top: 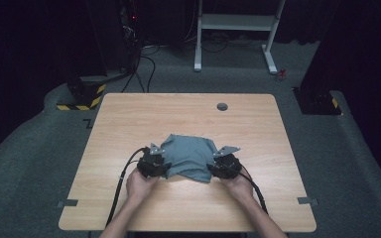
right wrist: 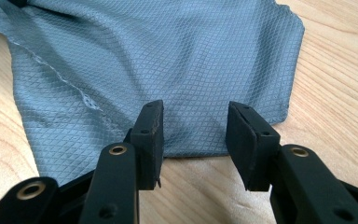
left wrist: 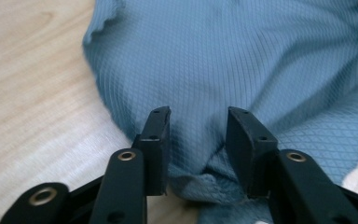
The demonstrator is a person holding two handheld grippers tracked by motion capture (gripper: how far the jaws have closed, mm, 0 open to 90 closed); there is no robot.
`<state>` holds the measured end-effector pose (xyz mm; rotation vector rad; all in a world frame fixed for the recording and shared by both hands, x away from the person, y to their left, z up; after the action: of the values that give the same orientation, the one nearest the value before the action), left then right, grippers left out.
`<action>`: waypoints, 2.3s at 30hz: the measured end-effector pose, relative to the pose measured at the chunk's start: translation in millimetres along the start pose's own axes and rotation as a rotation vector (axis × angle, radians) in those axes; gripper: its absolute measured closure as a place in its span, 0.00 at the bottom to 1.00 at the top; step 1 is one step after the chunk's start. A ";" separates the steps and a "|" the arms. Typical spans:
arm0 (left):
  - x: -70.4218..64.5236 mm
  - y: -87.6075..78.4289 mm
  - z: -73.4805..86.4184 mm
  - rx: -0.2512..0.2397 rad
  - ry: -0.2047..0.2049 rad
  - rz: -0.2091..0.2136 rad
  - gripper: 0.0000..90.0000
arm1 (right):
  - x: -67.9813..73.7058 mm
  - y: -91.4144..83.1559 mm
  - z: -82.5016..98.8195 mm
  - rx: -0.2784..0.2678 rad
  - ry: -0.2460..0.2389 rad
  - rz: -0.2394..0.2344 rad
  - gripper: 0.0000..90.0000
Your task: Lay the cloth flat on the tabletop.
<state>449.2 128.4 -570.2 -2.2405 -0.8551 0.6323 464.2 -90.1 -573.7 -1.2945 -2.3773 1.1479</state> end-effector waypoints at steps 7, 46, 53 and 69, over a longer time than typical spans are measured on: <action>-18.8 -3.5 9.4 0.002 -0.005 0.059 0.71 | -4.2 -7.8 6.6 0.007 -0.078 0.007 0.62; 3.7 0.0 11.1 -0.128 0.009 -0.071 0.43 | 44.4 7.6 -53.2 -0.092 -0.146 -0.010 0.82; 3.8 0.1 10.9 -0.130 0.007 -0.072 0.43 | 4.7 -6.2 -55.0 -0.081 0.044 0.022 0.83; 3.6 0.1 11.0 -0.128 0.006 -0.072 0.43 | 35.4 39.0 -54.0 0.048 0.099 -0.070 0.79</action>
<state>444.8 135.3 -578.4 -2.3126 -0.9930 0.5509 494.5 -21.1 -571.2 -1.2138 -2.2910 1.0883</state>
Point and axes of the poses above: each handheld gripper's, and its own axes: y roughly forward along the jaws, z roughly out of its underside, x roughly to its left, the point moved 8 cm from there along y, roughly forward along the jaws, and after that the axes turned 12 degrees about z, right-handed, at the moved point
